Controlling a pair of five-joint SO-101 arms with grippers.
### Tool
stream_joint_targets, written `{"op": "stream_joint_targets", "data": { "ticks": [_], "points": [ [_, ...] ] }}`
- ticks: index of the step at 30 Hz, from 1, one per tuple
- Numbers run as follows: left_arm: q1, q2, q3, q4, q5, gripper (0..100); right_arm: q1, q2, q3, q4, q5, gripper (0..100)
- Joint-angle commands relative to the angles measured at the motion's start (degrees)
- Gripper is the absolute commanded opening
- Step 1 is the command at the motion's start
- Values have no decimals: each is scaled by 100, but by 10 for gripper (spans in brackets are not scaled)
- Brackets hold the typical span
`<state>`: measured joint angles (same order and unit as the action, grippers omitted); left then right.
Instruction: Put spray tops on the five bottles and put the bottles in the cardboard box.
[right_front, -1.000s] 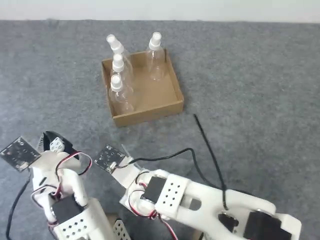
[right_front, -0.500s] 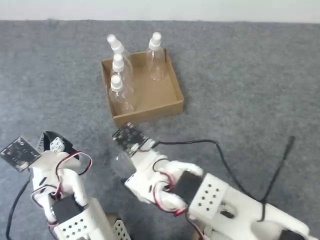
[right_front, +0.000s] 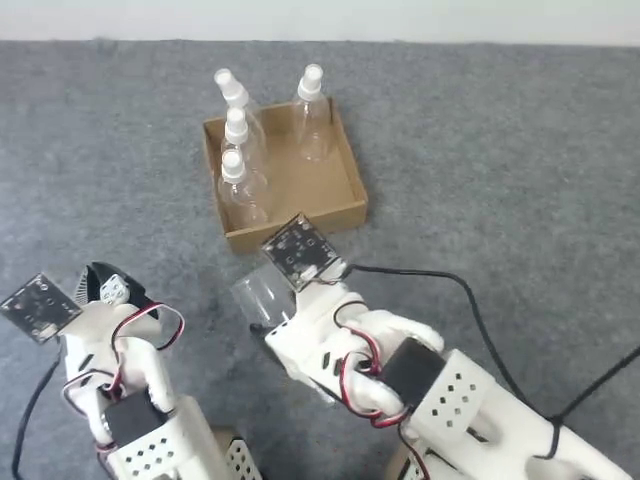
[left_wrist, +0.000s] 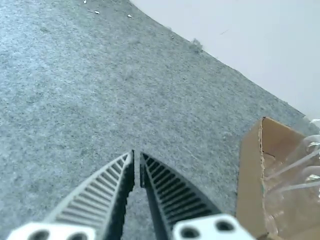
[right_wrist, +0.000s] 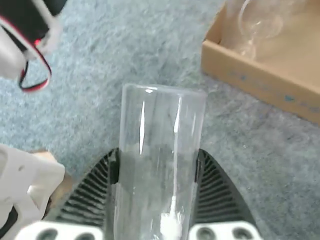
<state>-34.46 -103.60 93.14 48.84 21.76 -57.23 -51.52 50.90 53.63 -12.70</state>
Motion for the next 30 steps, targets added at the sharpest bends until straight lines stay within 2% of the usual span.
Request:
{"op": "stream_joint_targets", "data": {
  "ticks": [1, 6, 12, 18, 21, 25, 30],
  "points": [
    [-9, -97, -198, -167, 53, 13, 330, -356, -79, -259, 35, 9],
    [-9, -97, -198, -167, 53, 13, 637, -655, -79, -321, -44, 6],
    [-9, -97, -198, -167, 53, 13, 1235, -1086, -97, -321, -1424, 6],
    [-9, -97, -198, -167, 53, 13, 1982, -1525, 79, -180, -1521, 6],
    [-9, -97, -198, -167, 53, 13, 2158, -1771, 492, -171, -1565, 6],
    [0, -97, -198, -167, 53, 14, 2387, -2114, 1055, -198, -2127, 6],
    [0, -97, -198, -167, 53, 14, 2686, -2651, 1459, -207, -2180, 6]
  ]
}}
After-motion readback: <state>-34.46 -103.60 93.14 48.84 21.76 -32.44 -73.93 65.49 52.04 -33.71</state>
